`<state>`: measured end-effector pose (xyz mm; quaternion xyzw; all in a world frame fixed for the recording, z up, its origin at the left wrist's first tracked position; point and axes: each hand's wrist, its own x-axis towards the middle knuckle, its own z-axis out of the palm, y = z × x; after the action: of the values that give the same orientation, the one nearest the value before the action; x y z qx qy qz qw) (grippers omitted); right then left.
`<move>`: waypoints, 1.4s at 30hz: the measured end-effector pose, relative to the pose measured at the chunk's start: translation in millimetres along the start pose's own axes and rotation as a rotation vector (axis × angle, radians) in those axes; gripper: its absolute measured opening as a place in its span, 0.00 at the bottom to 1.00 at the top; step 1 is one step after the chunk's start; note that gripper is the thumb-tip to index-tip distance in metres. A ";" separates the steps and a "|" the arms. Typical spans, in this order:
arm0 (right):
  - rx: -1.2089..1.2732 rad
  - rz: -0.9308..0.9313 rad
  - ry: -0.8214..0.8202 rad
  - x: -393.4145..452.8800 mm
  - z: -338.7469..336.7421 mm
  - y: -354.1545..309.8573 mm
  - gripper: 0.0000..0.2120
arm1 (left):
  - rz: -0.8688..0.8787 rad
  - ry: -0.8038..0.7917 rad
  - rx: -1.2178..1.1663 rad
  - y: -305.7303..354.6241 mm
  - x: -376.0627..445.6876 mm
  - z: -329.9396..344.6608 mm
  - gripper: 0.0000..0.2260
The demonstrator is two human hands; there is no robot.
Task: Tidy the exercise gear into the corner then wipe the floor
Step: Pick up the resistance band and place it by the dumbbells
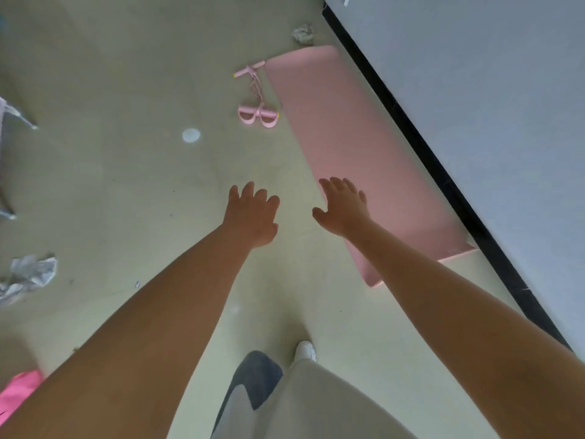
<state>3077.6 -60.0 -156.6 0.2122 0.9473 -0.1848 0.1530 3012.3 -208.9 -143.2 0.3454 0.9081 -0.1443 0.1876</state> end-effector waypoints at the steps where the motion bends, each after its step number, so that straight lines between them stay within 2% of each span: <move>1: -0.008 -0.006 -0.009 21.4 -5.1 -6.2 0.30 | -0.005 -0.008 -0.004 -10.3 18.6 -5.0 0.23; 6: -0.039 -0.013 -0.033 133.5 -25.9 -35.7 0.29 | -0.001 -0.028 -0.038 -70.7 118.0 -26.6 0.23; 19: -0.008 0.052 -0.041 460.5 -124.5 -157.1 0.27 | -0.018 -0.020 -0.060 -294.5 400.4 -137.5 0.22; 29: 0.064 0.096 -0.047 725.7 -192.7 -191.5 0.26 | 0.004 -0.007 0.027 -421.5 649.1 -236.7 0.21; 38: 0.088 0.135 -0.074 916.7 -255.4 -253.5 0.23 | 0.097 -0.072 0.074 -523.4 817.9 -303.9 0.21; 42: 0.112 0.238 -0.076 992.8 -261.7 -275.2 0.25 | 0.163 -0.062 0.129 -578.8 897.9 -321.7 0.22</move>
<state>2039.2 160.0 -212.2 0.3239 0.8973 -0.2257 0.1976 1919.8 15.3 -176.3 0.4249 0.8596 -0.1972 0.2043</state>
